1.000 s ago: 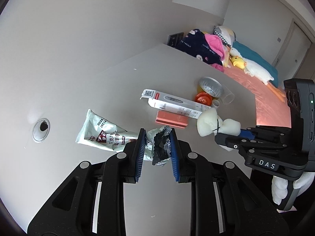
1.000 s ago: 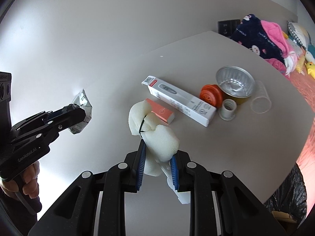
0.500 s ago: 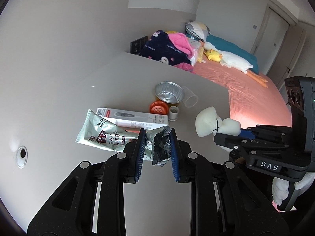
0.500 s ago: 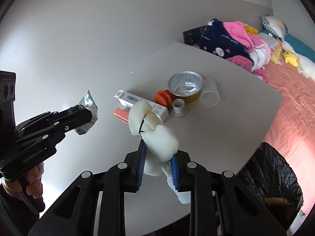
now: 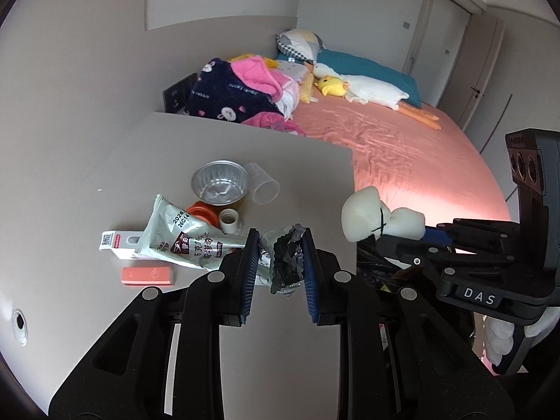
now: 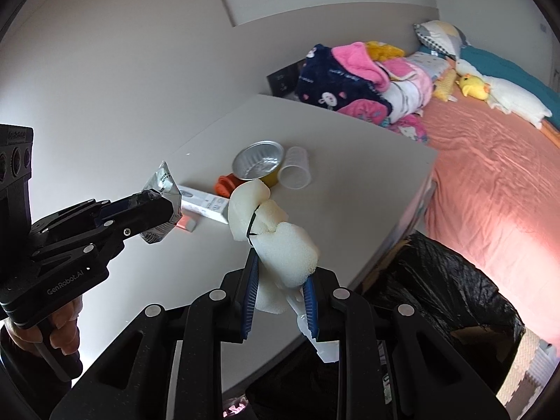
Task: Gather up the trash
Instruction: 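Carry the foil wrapper and foam piece over the black trash bag with both grippers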
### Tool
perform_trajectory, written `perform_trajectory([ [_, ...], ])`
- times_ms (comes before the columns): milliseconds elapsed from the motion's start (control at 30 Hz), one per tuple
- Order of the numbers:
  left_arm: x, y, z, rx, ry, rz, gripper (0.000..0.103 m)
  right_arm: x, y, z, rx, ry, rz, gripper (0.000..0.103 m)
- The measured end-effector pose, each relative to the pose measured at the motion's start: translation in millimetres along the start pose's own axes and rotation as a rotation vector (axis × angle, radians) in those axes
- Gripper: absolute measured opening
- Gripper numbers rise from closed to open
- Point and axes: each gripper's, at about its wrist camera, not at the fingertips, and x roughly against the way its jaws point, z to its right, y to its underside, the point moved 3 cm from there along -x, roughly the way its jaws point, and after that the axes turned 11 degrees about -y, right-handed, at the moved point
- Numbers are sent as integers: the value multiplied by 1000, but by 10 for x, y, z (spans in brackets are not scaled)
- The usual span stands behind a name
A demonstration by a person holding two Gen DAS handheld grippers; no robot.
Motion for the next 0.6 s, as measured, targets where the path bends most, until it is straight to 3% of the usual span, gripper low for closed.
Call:
perform_trajectory([
  [600,-128,-180,903,-160,168,12,23,618,211,638,-135,140,100,25],
])
